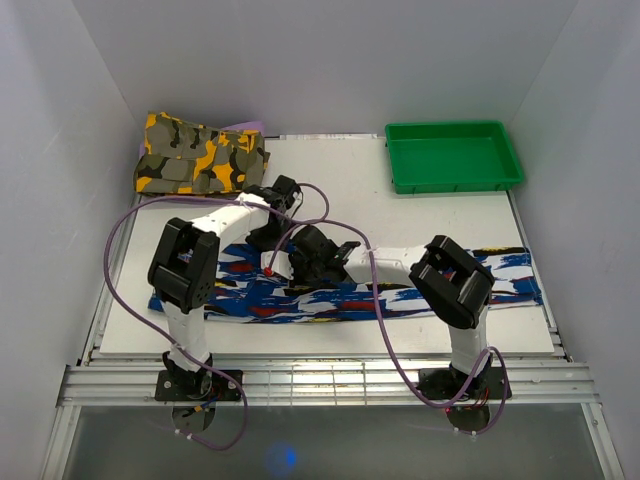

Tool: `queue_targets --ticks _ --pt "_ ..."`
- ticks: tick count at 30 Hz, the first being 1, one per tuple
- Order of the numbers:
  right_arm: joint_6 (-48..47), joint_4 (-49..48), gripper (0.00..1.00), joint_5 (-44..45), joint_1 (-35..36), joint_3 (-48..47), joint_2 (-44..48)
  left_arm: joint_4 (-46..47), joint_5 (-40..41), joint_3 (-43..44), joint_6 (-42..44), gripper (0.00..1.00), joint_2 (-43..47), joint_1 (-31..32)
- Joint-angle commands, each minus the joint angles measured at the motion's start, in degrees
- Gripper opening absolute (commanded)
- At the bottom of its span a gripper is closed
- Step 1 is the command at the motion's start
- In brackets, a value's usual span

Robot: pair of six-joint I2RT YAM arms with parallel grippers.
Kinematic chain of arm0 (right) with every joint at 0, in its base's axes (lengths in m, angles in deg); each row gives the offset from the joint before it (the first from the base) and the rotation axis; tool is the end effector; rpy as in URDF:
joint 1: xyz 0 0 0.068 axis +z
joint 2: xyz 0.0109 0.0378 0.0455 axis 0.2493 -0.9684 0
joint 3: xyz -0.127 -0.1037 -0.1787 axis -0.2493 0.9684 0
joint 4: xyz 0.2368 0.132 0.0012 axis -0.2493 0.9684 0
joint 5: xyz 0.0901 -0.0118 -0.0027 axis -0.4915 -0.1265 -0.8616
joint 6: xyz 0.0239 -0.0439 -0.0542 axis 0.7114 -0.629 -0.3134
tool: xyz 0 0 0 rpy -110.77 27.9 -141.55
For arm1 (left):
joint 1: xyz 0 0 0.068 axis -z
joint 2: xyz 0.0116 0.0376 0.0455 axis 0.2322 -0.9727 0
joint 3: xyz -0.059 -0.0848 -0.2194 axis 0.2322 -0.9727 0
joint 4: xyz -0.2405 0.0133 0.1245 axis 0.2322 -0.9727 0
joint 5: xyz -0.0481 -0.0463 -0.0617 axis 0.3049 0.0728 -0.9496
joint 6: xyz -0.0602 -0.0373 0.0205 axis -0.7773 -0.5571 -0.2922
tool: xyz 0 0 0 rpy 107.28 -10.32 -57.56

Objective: Fold and stack the trousers
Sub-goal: Fold the trousers

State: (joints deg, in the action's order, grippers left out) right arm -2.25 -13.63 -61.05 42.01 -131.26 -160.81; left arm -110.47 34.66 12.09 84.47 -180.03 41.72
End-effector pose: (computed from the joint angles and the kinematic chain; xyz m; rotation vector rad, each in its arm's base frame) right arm 0.2258 0.3583 0.1052 -1.8075 1.5714 0.3442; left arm 0.3343 -0.1637 0.1274 0.6431 2.8318 0.2670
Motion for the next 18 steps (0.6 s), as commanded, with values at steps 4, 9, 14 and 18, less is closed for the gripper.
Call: queue_targets --ticks 4,9,14,18 --pt "-0.4 1.2 0.08 2.5 0.5 2.0 -0.8 0.4 3.3 5.5 1.4 0.63 -1.9 -1.1" --pt "0.3 1.4 0.08 2.6 0.6 1.6 -1.2 0.7 -5.4 9.8 4.0 0.71 -1.4 -1.1" --pt "0.5 1.5 0.08 2.9 0.6 0.6 -1.9 -0.1 -7.2 8.5 4.4 0.75 -2.4 -1.1" --pt "0.7 1.6 0.08 3.0 0.6 0.0 -2.2 -0.5 -6.2 7.5 4.5 0.75 -4.1 -1.1"
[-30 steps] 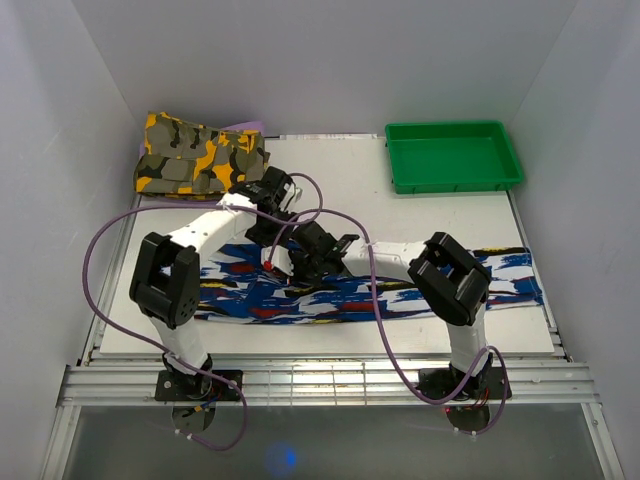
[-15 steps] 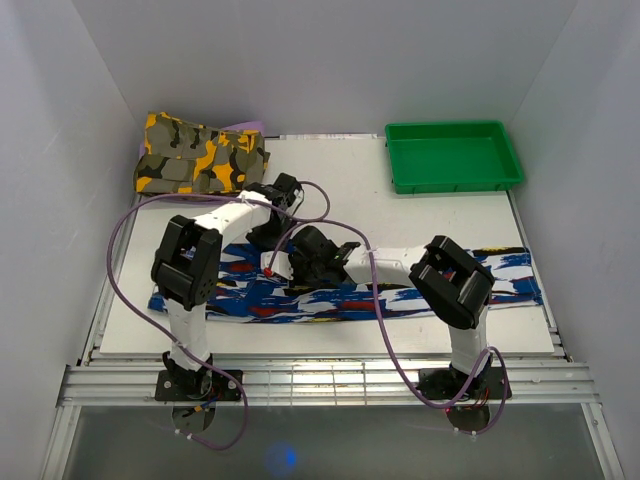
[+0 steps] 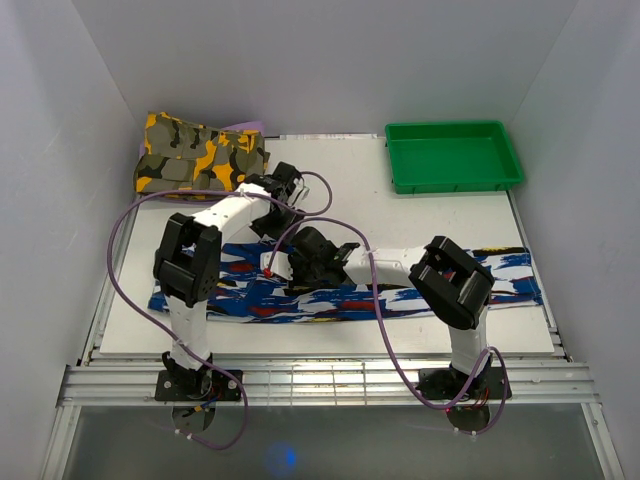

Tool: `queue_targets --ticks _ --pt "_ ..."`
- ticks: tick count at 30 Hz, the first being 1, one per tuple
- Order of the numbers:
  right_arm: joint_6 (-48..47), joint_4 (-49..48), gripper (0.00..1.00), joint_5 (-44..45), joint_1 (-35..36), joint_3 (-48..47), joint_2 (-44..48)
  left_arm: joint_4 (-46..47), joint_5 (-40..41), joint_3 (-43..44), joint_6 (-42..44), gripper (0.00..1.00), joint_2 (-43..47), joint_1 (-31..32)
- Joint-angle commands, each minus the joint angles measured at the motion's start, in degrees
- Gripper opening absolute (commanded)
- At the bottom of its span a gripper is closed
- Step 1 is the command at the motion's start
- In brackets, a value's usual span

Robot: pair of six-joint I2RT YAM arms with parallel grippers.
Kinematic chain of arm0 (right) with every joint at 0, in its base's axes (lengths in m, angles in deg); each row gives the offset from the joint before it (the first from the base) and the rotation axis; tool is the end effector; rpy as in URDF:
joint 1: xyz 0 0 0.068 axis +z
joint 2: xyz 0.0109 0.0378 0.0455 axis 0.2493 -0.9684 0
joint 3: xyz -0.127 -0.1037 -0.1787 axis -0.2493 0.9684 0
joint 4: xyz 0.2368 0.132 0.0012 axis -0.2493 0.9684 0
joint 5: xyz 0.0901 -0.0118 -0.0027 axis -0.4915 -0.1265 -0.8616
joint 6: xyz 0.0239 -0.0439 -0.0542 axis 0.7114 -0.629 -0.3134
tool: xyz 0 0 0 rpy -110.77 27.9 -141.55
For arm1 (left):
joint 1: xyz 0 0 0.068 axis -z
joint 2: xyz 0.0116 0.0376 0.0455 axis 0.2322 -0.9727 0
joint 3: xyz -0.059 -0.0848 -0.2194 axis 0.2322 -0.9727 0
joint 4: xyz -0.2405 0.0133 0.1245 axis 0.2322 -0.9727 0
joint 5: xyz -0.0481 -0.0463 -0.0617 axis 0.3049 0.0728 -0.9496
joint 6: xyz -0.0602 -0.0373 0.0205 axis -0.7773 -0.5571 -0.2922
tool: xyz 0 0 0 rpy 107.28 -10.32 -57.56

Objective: Fold and stack the trousers
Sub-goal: Fold the trousers

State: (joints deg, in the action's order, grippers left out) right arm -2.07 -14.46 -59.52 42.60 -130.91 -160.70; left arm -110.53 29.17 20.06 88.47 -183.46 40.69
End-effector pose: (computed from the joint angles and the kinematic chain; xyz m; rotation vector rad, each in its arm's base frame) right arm 0.2236 0.3599 0.1052 -1.7977 1.5672 0.3198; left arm 0.3598 -0.1759 0.1437 0.7107 2.7760 0.1179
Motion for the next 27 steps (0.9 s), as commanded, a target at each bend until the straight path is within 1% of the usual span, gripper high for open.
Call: queue_targets --ticks 1,3,7,8,10,12,14,15,17,18,19,20,21,23,24,26,27 --pt "0.6 2.5 0.08 1.4 0.1 -0.5 -2.4 -0.6 1.1 -1.1 0.5 0.75 -1.1 -0.1" --pt "0.9 2.7 0.08 1.3 0.0 -1.0 -2.5 -0.8 3.9 -1.6 0.8 0.75 -2.7 -0.1" --pt "1.0 3.3 0.08 0.9 0.0 -1.5 -2.7 -0.2 9.9 -1.8 1.6 0.65 -3.6 -0.2" --pt "1.0 3.4 0.08 0.9 0.1 -1.5 -2.7 0.7 10.8 -1.4 1.9 0.59 -3.5 -0.2" --pt "1.0 3.8 0.08 1.0 0.1 -1.5 -2.8 1.7 13.1 -0.7 3.4 0.55 -3.2 -0.2" --pt "0.9 4.0 0.08 0.8 0.1 -1.5 -2.9 2.0 14.5 1.1 5.2 0.45 -3.4 -0.4" --pt "0.8 4.7 0.14 0.8 0.2 -1.8 -3.0 1.9 14.6 2.8 5.8 0.37 -3.7 -1.0" --pt "0.8 4.8 0.22 0.9 0.2 -1.9 -3.0 1.7 14.0 4.8 6.4 0.25 -3.8 -1.3" --pt "0.5 5.0 0.36 1.0 0.3 -2.0 -3.1 1.0 13.3 6.9 6.9 0.13 -4.3 -2.1" --pt "0.3 5.1 0.47 1.0 0.4 -2.0 -3.1 0.6 12.7 9.0 7.0 0.03 -4.3 -2.5" --pt "0.2 5.3 0.51 1.0 0.4 -2.0 -3.2 0.3 11.5 10.1 7.5 0.00 -4.5 -2.7" --pt "0.2 5.5 0.55 1.0 0.4 -2.2 -3.5 -0.4 10.7 11.1 7.8 0.00 -4.8 -3.1" --pt "0.2 5.6 0.68 1.0 0.4 -2.3 -3.4 -0.7 9.9 12.2 8.2 0.00 -5.0 -3.2" --pt "0.1 5.9 0.80 0.8 0.6 -2.5 -3.6 -1.2 8.4 14.8 9.4 0.00 -5.7 -3.4" --pt "0.1 5.9 0.87 0.8 0.8 -2.5 -3.6 -1.6 7.8 15.8 9.8 0.00 -6.1 -3.5" --pt "0.1 6.0 0.99 1.0 1.0 -2.6 -3.7 -2.2 7.3 18.1 10.3 0.01 -7.0 -3.9" --pt "0.1 5.9 0.90 1.1 1.1 -2.7 -3.7 -2.5 7.0 18.8 10.1 0.07 -8.0 -4.1"
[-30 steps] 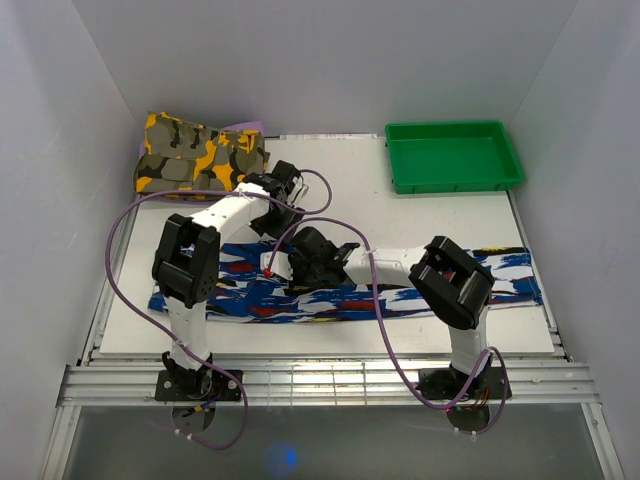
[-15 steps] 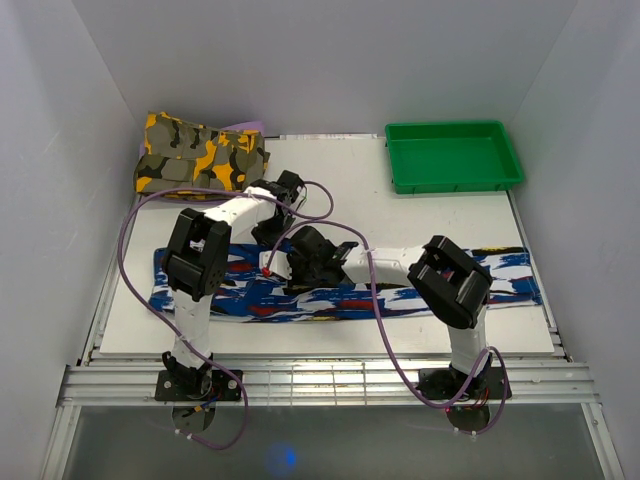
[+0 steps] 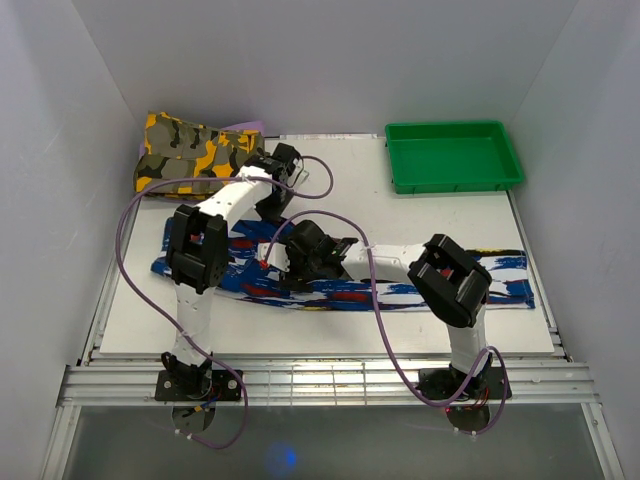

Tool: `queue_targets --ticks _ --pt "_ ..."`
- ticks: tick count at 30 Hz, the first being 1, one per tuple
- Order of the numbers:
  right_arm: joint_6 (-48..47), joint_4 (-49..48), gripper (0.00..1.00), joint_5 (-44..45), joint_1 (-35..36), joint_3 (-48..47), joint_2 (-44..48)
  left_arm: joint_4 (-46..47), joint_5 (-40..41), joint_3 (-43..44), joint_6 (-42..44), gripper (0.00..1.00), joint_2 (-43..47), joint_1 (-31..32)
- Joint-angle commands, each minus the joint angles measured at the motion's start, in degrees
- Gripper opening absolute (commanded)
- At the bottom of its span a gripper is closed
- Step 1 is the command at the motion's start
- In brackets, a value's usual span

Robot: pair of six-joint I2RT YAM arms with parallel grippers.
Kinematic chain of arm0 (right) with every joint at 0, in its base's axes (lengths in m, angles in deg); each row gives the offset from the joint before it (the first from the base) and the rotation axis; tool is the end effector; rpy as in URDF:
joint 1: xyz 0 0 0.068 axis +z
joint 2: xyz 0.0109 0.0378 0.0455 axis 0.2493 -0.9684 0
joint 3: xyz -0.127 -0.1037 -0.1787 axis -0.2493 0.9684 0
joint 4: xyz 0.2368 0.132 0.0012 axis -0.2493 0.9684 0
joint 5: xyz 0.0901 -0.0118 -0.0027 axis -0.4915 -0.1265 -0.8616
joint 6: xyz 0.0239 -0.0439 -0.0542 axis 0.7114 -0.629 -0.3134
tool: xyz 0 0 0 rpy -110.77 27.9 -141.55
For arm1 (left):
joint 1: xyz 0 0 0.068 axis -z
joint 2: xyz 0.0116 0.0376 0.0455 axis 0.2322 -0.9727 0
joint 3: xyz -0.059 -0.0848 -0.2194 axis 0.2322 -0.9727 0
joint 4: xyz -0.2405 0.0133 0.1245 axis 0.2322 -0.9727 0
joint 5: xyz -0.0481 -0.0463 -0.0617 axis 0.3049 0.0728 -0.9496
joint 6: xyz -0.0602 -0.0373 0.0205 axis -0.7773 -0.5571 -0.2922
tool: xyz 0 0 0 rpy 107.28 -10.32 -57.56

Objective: Fold and stack the trousers
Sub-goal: Fold the trousers

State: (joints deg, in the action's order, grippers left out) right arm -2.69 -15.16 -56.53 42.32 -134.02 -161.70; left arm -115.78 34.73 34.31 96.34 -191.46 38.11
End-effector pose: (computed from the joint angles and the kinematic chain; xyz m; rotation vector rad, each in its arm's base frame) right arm 0.2353 0.3682 0.1167 -1.7482 1.5441 0.2562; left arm 0.4018 -0.1689 0.1590 0.8093 2.7161 0.2862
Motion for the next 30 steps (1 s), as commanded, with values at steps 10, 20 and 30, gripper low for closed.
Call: queue_targets --ticks 10,20,30 --pt "0.9 7.6 0.90 -0.2 1.3 -2.5 -0.9 -4.0 -11.0 23.4 -1.5 0.93 -2.3 -9.6" --pt "4.9 19.8 0.90 -7.0 -7.3 -19.3 1.2 -4.1 -29.7 -1.9 0.9 0.75 14.3 -27.4" --pt "1.8 43.4 0.79 -22.0 -23.8 -19.3 6.1 6.5 -26.0 -32.3 3.6 0.40 22.5 -35.0"
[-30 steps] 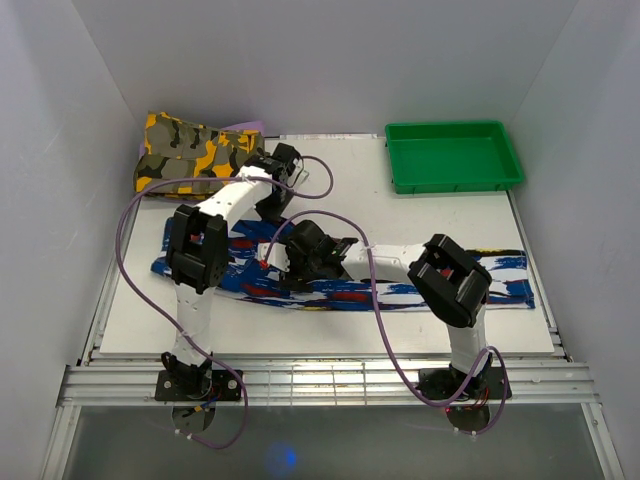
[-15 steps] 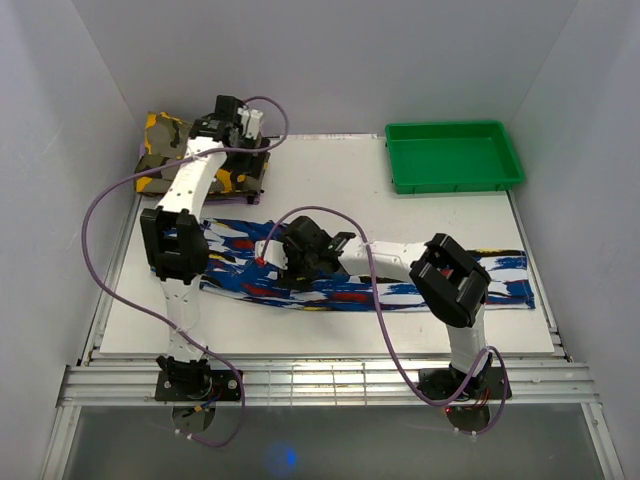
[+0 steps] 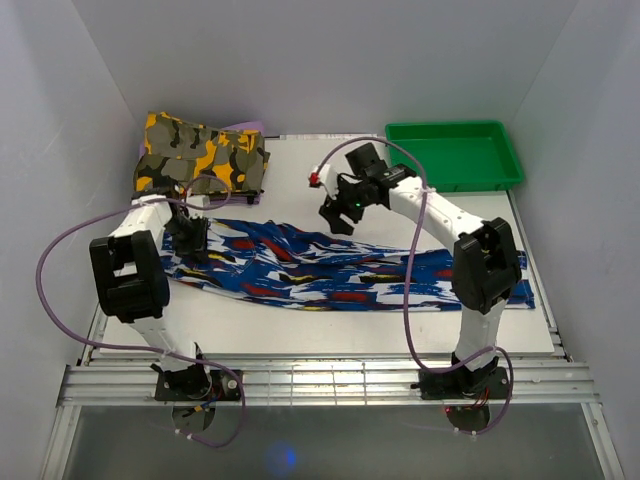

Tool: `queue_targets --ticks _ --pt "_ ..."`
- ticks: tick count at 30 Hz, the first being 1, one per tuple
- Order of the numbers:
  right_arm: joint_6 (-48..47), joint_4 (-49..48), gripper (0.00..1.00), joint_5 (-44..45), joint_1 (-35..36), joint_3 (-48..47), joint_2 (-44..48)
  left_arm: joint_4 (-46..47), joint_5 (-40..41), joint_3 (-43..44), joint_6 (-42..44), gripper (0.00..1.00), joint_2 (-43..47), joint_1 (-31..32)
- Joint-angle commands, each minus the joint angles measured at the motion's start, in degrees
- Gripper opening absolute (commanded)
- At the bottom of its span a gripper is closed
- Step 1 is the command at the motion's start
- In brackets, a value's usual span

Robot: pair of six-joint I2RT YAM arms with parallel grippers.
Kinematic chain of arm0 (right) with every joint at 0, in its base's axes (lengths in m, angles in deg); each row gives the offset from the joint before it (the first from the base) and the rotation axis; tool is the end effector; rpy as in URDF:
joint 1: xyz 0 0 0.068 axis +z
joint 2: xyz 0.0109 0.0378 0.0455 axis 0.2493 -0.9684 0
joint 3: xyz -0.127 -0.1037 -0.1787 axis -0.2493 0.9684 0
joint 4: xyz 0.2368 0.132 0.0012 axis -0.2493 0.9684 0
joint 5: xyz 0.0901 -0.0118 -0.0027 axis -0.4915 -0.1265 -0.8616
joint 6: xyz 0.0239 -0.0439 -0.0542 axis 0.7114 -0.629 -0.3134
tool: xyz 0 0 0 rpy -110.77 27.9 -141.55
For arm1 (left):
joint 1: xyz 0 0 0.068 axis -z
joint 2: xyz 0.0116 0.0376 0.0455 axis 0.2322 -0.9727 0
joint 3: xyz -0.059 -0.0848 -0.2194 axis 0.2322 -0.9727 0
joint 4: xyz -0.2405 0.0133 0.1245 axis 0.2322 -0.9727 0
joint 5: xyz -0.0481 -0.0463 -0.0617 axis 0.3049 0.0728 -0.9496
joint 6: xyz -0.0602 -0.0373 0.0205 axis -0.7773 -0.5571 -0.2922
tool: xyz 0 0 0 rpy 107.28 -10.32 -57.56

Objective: Fold and stack the trousers
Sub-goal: Fold the trousers

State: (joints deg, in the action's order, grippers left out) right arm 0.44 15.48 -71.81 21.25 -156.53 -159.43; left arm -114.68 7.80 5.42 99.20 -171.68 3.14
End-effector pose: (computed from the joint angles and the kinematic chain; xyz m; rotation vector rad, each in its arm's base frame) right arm 0.3494 0.2768 0.2216 -1.5167 1.8592 0.4250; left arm 0.3326 0.0458 0.1429 0.0972 2.9529 -0.3010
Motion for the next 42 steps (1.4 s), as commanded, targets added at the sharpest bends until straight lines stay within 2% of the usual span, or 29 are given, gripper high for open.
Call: queue_targets --ticks 1,2,3,5,9,11,15,19,22,23,24,25,26,27,28,30,33,34,36,39,40,42 --pt "-3.3 15.9 0.71 -6.9 -3.9 5.2 5.6 6.8 2.6 -4.5 0.3 0.39 1.5 -0.7" --pt "-4.5 17.2 0.65 -7.0 -4.8 7.3 6.6 7.3 4.9 -5.5 0.1 0.37 0.8 -0.9" --pt "-5.5 18.4 0.51 -6.8 -7.3 9.5 7.6 7.6 9.0 -7.4 -0.6 0.29 -0.1 -1.4" --pt "-7.5 19.5 0.38 -5.0 -11.4 16.0 11.1 7.8 10.2 -8.8 -1.3 0.21 -1.4 -4.5" --pt "-9.4 20.4 0.36 0.6 -19.6 22.8 14.2 6.4 11.7 -10.4 -3.6 0.12 -1.7 -8.4" --pt "-10.1 20.0 0.34 4.3 -24.2 25.2 14.4 5.2 12.2 -10.5 -5.4 0.10 -1.5 -9.3" --pt "-8.1 16.2 0.36 10.7 -29.5 28.1 12.0 2.8 10.7 -10.8 -5.7 0.10 -1.4 -9.7" --pt "-8.3 12.8 0.38 18.6 -33.6 31.7 6.4 1.7 11.6 -10.9 -5.6 0.15 -1.2 -11.0" --pt "-8.9 14.0 0.41 20.9 -37.8 31.2 4.9 -1.2 8.6 -8.0 -6.3 0.28 -1.6 -13.4" --pt "-9.5 15.1 0.44 19.4 -38.6 30.4 5.1 -1.9 5.3 -5.3 -5.5 0.39 -0.9 -13.6" --pt "-10.0 16.0 0.45 17.9 -38.7 29.6 5.6 -2.4 -2.4 -3.9 -2.3 0.46 0.2 -13.5" --pt "-10.9 17.3 0.46 17.5 -38.6 27.8 6.7 -2.6 -6.2 -2.3 -0.7 0.53 3.2 -12.8" --pt "-11.5 18.7 0.51 14.4 -38.6 26.4 7.1 -2.5 -9.3 1.3 0.4 0.65 4.5 -12.0" --pt "-11.8 20.1 0.53 13.1 -38.6 24.7 7.4 -2.5 -14.9 3.1 3.6 0.68 5.5 -9.2" --pt "-12.1 22.3 0.55 10.7 -38.4 21.5 7.6 -2.5 -16.1 4.9 4.7 0.70 6.6 -7.1" --pt "-12.9 25.1 0.64 8.4 -38.0 18.2 7.5 -1.6 -17.1 8.9 6.3 0.69 6.6 -0.2" --pt "-13.8 28.7 0.66 5.2 -37.1 13.7 7.5 1.0 -15.5 10.8 5.2 0.67 4.4 8.2" --pt "-14.0 29.8 0.66 3.0 -36.7 12.9 7.8 1.9 -14.6 10.6 3.3 0.66 3.6 9.3" --pt "-16.1 33.6 0.62 0.7 -33.8 11.3 8.4 3.7 -15.3 9.9 1.5 0.63 1.5 12.6" --pt "-17.2 34.9 0.54 -3.0 -28.2 12.3 11.3 4.4 -23.3 7.4 1.8 0.57 1.3 14.7" --pt "-17.2 34.6 0.53 -4.6 -25.0 13.1 13.3 4.4 -27.4 5.4 4.9 0.54 1.8 15.5" --pt "-17.6 32.5 0.48 -5.7 -21.5 17.1 15.4 4.8 -30.2 2.6 9.1 0.52 4.4 17.8"
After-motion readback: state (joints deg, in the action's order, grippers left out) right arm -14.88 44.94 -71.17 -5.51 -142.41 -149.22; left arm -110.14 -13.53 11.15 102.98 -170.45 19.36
